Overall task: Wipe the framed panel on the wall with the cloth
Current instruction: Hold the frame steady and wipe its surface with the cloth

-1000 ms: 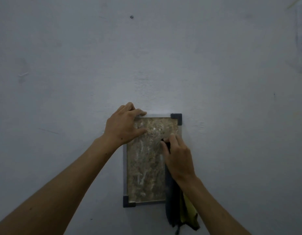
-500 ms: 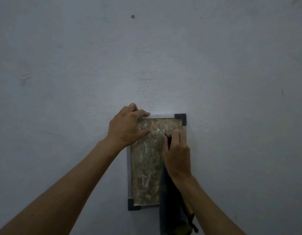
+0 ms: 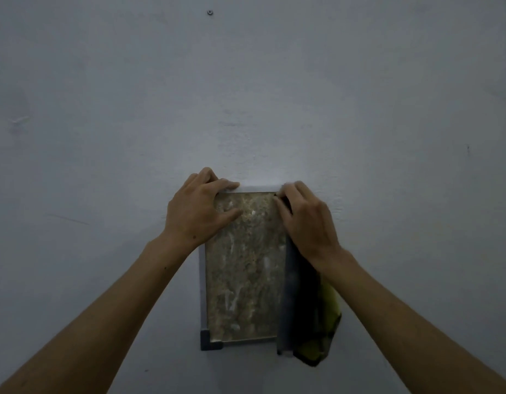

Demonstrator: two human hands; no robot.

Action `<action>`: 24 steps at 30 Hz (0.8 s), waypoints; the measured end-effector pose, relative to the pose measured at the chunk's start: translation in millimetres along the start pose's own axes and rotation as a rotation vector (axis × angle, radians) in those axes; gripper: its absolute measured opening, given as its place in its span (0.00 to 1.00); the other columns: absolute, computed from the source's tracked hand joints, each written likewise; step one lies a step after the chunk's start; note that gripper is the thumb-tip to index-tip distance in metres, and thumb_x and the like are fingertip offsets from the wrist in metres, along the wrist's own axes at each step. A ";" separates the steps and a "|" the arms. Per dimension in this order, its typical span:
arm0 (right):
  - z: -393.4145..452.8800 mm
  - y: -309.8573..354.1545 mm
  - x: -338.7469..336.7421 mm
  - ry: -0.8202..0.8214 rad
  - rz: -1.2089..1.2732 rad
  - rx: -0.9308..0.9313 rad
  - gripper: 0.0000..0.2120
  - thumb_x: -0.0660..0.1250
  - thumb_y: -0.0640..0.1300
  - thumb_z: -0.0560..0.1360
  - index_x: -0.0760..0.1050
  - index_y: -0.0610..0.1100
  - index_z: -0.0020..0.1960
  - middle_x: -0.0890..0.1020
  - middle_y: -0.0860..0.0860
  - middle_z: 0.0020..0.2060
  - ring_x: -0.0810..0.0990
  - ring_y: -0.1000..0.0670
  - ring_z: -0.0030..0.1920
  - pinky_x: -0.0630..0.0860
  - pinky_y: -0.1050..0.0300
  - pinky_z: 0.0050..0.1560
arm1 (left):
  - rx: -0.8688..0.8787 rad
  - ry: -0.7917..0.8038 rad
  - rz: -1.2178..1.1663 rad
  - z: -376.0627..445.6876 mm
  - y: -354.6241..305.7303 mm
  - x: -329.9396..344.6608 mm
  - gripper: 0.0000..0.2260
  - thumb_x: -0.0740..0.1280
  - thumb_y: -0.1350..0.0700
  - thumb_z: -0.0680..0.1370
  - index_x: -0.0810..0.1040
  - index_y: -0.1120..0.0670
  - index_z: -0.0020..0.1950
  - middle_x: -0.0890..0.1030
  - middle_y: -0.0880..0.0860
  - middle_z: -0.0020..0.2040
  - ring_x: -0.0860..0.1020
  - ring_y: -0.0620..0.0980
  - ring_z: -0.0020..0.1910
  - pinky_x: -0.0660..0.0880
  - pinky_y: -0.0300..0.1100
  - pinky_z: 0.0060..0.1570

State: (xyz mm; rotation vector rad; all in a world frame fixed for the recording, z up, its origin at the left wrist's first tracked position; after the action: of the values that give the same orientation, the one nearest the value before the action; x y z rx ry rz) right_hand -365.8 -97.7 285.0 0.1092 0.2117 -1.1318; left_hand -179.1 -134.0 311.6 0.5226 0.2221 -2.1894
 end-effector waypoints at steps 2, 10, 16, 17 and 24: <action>-7.8 0.2 2.8 0.050 -0.010 -0.072 0.06 0.62 0.41 0.83 0.75 0.40 0.50 0.78 0.46 0.46 0.78 0.48 0.37 0.80 0.51 0.37 | -0.007 -0.033 -0.014 -2.2 -1.2 -0.7 0.22 0.75 0.41 0.73 0.80 0.46 0.65 0.72 0.47 0.49 0.71 0.45 0.50 0.70 0.40 0.42; 5.8 -9.6 2.4 0.067 -0.049 -0.196 0.03 0.63 0.40 0.82 0.75 0.42 0.50 0.78 0.48 0.47 0.78 0.48 0.38 0.80 0.51 0.35 | -0.054 -0.156 -0.071 -7.5 -1.0 6.8 0.17 0.74 0.47 0.75 0.83 0.50 0.62 0.73 0.48 0.48 0.72 0.46 0.48 0.69 0.37 0.43; -27.8 -4.0 13.0 0.207 0.026 -0.305 0.05 0.65 0.41 0.81 0.78 0.40 0.53 0.80 0.46 0.49 0.80 0.49 0.40 0.81 0.56 0.38 | -0.062 -0.155 -0.081 -9.9 -3.7 5.6 0.17 0.74 0.49 0.75 0.83 0.50 0.63 0.73 0.49 0.48 0.71 0.46 0.48 0.70 0.39 0.45; -28.6 -3.3 13.6 0.236 0.010 -0.334 0.05 0.66 0.41 0.81 0.77 0.41 0.54 0.80 0.46 0.50 0.81 0.49 0.41 0.82 0.56 0.39 | -0.063 -0.150 -0.078 -9.4 -4.0 5.0 0.17 0.74 0.49 0.75 0.83 0.51 0.63 0.73 0.49 0.48 0.72 0.47 0.48 0.69 0.39 0.45; 4.6 0.8 5.5 0.118 0.006 -0.223 0.04 0.62 0.39 0.82 0.75 0.40 0.53 0.78 0.46 0.49 0.79 0.49 0.41 0.81 0.54 0.38 | -0.065 -0.094 -0.051 -3.8 -6.5 2.3 0.18 0.74 0.47 0.75 0.82 0.50 0.63 0.73 0.50 0.48 0.72 0.48 0.49 0.69 0.39 0.44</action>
State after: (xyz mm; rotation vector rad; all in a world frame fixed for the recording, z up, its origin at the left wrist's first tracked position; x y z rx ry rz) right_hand -362.3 -103.1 288.2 -0.0215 0.4407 -1.0900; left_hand -184.4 -130.2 307.0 0.3809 0.2571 -2.2419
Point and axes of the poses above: each hand's wrist, its own z-axis towards the middle knuckle, its own x-axis out of the palm, y = z × x, the point moved 7 cm from there along z, towards the middle knuckle
